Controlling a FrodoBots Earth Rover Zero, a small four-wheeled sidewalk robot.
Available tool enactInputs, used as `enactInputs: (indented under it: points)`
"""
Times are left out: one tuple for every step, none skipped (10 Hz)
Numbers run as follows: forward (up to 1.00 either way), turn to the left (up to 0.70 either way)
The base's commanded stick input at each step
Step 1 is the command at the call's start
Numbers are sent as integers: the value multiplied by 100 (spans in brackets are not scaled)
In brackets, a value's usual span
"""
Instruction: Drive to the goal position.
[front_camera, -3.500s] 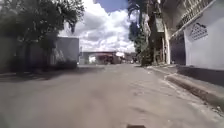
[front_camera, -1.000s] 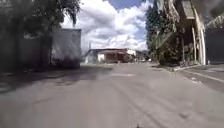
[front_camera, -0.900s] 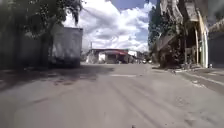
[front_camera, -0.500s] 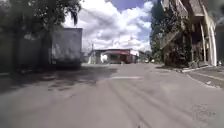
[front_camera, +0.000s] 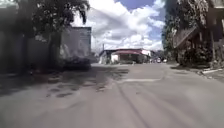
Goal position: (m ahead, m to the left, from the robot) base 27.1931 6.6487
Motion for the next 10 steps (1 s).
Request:
enactInputs:
  points:
    - [100, 0]
    - [100, 0]
    - [100, 0]
    - [100, 0]
    - [100, 0]
    - [100, 0]
    - [100, 0]
    - [100, 0]
    - [100, 0]
    - [100, 0]
